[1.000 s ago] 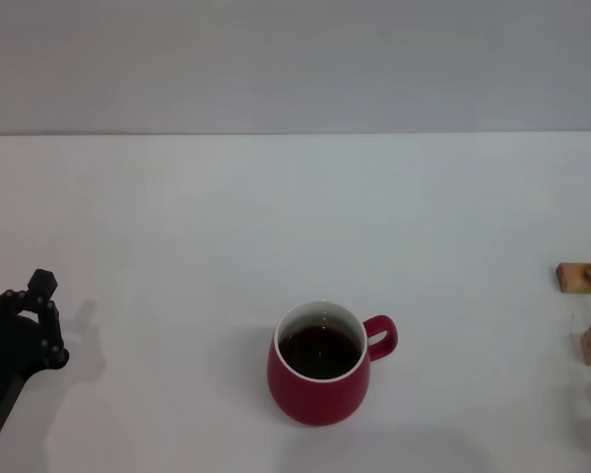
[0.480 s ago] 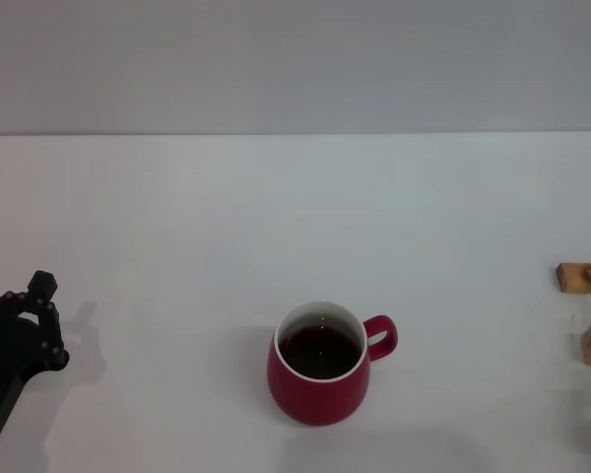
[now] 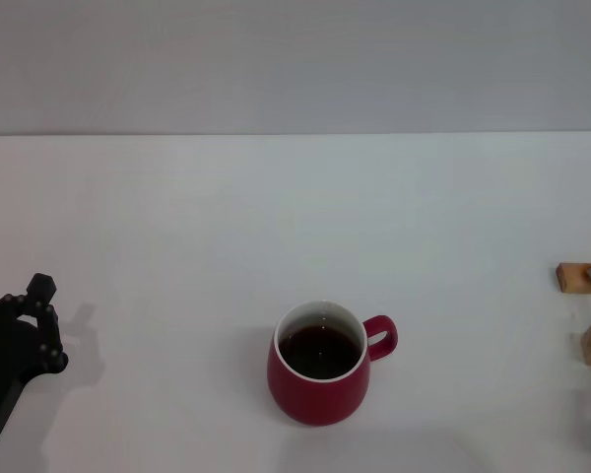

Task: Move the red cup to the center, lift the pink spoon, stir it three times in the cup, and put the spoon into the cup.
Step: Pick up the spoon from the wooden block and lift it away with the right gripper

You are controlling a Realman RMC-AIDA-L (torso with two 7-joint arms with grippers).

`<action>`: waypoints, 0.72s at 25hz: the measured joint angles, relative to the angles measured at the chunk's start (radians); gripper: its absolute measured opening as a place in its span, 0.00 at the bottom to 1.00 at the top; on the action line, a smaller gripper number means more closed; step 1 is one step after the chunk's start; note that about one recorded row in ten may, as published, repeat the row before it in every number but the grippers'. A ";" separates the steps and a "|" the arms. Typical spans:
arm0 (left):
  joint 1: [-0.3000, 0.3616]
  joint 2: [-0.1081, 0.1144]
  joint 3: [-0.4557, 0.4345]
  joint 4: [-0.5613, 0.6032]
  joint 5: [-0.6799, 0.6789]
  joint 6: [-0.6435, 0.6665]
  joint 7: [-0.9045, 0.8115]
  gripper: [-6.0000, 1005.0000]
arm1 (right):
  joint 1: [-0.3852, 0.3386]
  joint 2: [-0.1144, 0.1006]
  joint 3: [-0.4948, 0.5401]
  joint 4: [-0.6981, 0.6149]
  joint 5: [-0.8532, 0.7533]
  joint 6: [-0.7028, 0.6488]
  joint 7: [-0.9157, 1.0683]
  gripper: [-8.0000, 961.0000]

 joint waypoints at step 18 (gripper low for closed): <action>0.001 0.000 0.003 0.000 0.000 0.004 -0.001 0.00 | 0.009 0.000 0.000 0.001 0.000 0.009 0.000 0.42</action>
